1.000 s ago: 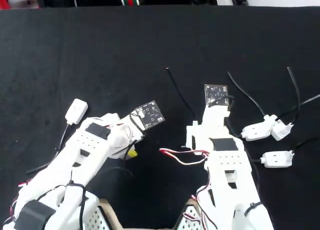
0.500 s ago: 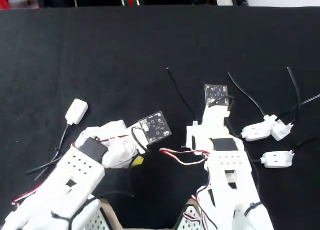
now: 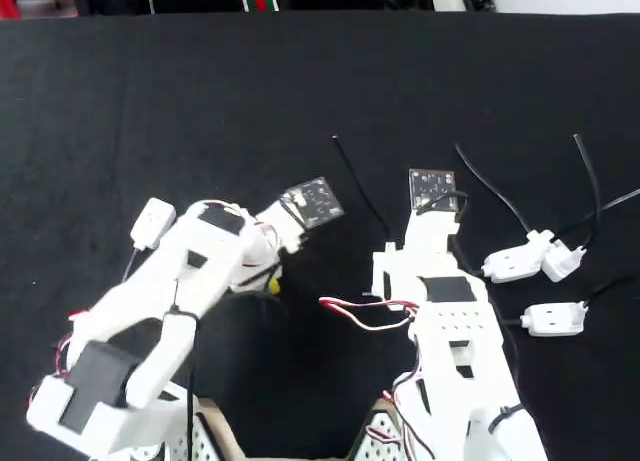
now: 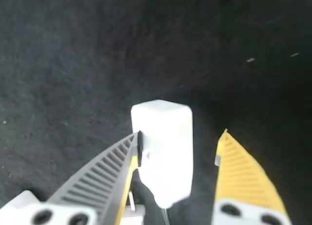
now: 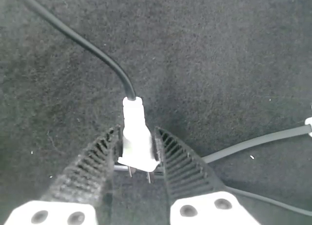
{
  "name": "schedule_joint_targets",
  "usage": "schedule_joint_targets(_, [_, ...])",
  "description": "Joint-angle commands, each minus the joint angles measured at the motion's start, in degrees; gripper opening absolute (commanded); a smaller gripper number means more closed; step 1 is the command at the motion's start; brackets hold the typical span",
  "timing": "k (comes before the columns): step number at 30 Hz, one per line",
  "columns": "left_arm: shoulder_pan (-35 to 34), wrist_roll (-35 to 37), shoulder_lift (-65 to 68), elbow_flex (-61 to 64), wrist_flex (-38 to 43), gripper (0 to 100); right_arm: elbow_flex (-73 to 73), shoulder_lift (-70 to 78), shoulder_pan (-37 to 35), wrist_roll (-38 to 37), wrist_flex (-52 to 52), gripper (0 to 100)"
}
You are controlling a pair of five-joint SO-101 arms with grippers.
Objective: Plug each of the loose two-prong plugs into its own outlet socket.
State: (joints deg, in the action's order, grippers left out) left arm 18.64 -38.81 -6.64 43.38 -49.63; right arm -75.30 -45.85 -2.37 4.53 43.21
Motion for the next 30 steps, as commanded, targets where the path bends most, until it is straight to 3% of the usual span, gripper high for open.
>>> schedule_joint_targets(1, [-2.9, -2.5, -0.8, 0.9, 1.8, 25, 2.3, -1.1, 0.7, -0.5, -0.9, 1.2])
schedule_joint_targets(11, [-3.3, -3.7, -1.4, 0.9, 1.8, 25, 2.3, -1.1, 0.7, -2.1, -0.5, 1.2])
schedule_joint_targets(18, [-3.1, -3.5, -1.8, 0.1, 1.9, 4, 2.3, -1.1, 0.7, -2.2, -0.5, 1.2])
schedule_joint_targets(23, [-3.4, -3.3, -1.9, -1.4, 1.0, 3, 2.4, -1.1, 0.7, -2.3, -0.5, 1.2])
schedule_joint_targets(26, [-1.7, -3.4, -3.6, -3.4, -5.8, 3, 2.4, -1.1, 0.7, -2.3, -0.6, 1.2])
schedule_joint_targets(30, [0.6, -2.6, -8.2, -2.9, -8.9, 3, 2.4, -1.1, 0.7, -2.3, -0.9, 1.2])
